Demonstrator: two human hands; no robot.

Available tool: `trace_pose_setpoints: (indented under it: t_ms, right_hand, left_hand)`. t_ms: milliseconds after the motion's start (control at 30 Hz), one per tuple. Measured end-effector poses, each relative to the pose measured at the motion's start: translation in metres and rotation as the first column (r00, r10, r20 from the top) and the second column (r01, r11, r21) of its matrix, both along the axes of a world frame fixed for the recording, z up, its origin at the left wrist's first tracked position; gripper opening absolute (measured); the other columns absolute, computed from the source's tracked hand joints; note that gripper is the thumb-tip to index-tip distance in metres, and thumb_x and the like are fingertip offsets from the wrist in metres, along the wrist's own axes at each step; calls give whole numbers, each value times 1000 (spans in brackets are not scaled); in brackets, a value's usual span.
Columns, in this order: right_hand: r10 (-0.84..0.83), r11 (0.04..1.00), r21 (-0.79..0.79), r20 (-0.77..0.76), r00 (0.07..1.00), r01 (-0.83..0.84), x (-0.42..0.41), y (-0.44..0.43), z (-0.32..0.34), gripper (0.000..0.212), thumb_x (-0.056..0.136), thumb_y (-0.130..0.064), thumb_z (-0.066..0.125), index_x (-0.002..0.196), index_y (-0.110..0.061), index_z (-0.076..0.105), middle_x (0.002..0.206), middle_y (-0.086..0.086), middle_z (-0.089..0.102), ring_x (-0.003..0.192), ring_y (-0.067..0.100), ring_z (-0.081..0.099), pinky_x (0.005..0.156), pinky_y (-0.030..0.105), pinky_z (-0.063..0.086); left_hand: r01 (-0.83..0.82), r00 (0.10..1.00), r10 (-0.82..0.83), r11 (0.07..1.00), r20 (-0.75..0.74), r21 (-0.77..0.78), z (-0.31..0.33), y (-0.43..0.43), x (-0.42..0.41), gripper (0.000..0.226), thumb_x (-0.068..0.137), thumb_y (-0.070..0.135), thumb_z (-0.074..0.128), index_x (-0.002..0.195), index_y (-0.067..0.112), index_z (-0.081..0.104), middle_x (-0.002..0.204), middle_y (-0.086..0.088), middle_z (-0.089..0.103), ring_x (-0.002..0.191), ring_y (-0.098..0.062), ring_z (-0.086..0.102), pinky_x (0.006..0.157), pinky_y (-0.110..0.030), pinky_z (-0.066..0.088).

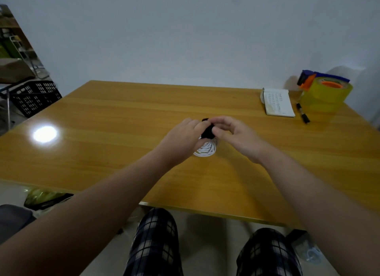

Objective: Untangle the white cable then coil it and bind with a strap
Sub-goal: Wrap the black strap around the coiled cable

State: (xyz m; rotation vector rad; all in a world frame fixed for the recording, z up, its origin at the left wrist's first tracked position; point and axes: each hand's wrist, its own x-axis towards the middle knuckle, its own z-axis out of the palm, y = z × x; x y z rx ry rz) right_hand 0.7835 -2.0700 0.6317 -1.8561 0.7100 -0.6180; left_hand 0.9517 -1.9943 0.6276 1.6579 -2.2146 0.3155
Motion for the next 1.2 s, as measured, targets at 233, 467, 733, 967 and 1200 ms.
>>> trace_pose_setpoints:
  t_ms: [233,467,733,967,1200]
  right_hand:
    - [-37,971,-237,-25,999,30,2,7,-10,47,87,-10,64,130,-16,47,131,0,43,124,11,41,103,25,36]
    - [-58,998,-12,54,997,58,7,29,0,53,82,9,57,123,-19,42,91,11,61,71,19,60,62,31,49]
    - [-68,988,143,79,995,56,9,33,13,66,75,15,54,130,-22,50,99,4,65,71,8,62,62,17,50]
    - [18,975,-224,61,998,-4,-3,33,17,55,78,9,63,120,-25,53,110,-12,59,100,-3,58,87,11,45]
    - [-16,266,-956,123,992,123,-3,29,1,26,77,-5,60,99,-15,48,114,3,46,100,22,49,86,30,39]
  left_hand:
    - [-17,984,19,1000,-174,11,1,0,-5,42,93,24,55,131,10,50,122,-10,57,109,-24,53,90,-28,40]
    - [32,949,-22,999,-313,27,-4,4,1,41,92,17,57,132,10,48,123,-5,57,116,-21,50,94,-22,36]
    - [77,950,-73,997,-304,1,-8,8,4,49,91,28,39,130,1,48,98,-12,55,88,-12,42,75,-17,28]
    - [82,866,-57,996,-496,28,2,21,-11,43,93,21,53,133,6,44,126,-10,54,116,-18,48,97,-22,34]
    - [165,844,-77,979,-531,119,1,22,-11,40,93,28,38,125,5,45,115,-7,54,106,-22,51,93,-38,43]
